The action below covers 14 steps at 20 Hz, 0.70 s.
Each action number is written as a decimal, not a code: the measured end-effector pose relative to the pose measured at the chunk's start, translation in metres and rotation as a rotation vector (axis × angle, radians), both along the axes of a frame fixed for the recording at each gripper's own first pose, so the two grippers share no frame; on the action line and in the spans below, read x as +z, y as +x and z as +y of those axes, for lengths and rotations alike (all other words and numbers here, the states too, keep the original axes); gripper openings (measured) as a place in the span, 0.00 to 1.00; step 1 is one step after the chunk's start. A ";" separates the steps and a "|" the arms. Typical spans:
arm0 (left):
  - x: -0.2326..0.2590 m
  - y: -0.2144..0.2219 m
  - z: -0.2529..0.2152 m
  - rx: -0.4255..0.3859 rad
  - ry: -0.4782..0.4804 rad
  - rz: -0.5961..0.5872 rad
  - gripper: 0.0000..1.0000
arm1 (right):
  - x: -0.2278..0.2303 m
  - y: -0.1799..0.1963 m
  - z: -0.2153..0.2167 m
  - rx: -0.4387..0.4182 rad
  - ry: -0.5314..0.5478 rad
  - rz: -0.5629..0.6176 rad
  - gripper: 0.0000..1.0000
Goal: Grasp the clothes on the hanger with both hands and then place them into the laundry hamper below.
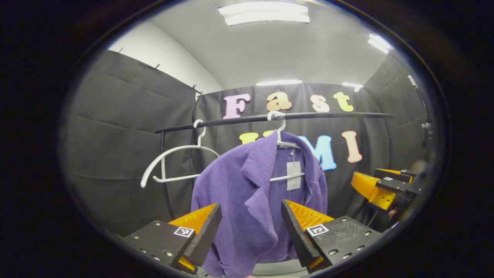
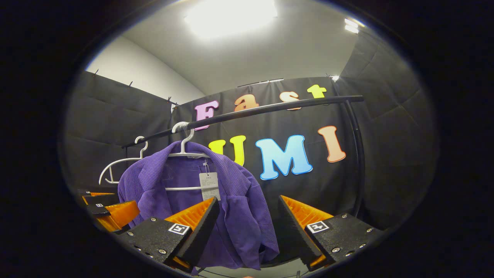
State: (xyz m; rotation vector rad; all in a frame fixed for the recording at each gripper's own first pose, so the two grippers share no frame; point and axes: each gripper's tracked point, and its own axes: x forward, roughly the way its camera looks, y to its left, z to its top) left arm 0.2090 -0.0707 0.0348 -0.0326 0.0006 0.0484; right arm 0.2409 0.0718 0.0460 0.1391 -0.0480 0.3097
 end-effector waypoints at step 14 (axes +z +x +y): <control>-0.042 0.085 -0.003 0.109 0.032 0.071 0.89 | -0.035 0.088 0.066 0.154 0.006 0.067 0.94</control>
